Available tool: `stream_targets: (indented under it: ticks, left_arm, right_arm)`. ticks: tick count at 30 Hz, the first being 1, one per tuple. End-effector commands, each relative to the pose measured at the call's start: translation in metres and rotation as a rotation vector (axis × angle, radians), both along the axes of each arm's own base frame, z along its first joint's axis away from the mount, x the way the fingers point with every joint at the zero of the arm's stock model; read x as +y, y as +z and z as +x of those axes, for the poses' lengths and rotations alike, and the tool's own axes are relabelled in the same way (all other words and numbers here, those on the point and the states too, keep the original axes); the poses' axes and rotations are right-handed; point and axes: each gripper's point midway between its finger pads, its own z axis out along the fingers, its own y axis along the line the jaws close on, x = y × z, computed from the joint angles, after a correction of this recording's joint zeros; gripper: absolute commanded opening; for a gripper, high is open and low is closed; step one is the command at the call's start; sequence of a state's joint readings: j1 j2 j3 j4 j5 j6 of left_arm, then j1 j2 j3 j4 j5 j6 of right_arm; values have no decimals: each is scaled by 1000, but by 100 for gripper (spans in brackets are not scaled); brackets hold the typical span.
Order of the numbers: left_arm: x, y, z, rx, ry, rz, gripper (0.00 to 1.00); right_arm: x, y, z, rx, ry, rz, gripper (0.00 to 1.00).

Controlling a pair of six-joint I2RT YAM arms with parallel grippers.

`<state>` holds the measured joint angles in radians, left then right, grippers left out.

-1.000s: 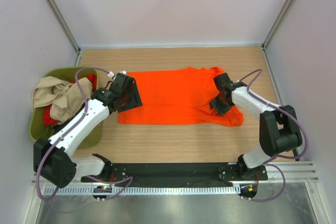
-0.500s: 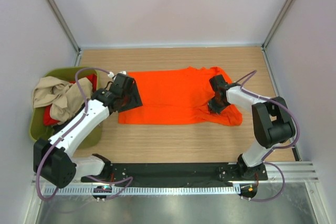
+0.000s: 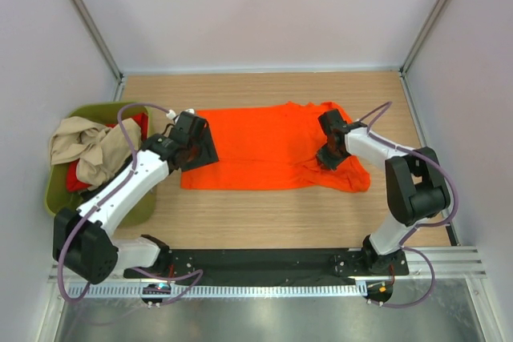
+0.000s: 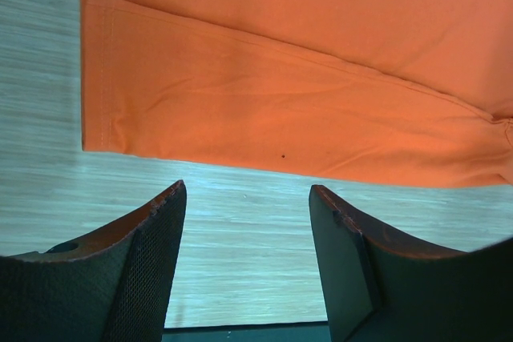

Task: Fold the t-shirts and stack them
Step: Fold the tshirt

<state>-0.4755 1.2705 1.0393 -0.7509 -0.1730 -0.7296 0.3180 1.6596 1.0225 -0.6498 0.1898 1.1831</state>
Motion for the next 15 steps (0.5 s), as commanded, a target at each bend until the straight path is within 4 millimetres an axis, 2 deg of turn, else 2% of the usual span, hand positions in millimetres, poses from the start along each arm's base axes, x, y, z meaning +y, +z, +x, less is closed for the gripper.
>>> stream_targets:
  ticks: [1, 6, 10, 15]
  left_arm:
    - [-5, 6, 9, -37, 6, -30, 64]
    - [-5, 4, 8, -28, 9, -29, 64]
    - [-5, 7, 8, -37, 12, -31, 64]
    - [-3, 6, 8, -36, 16, -26, 64]
  right_arm:
    - [0, 4, 9, -25, -11, -25, 23]
    - [3, 7, 14, -38, -5, -21, 18]
    - [2, 13, 20, -59, -2, -28, 2]
    - [3, 20, 25, -72, 13, -39, 1]
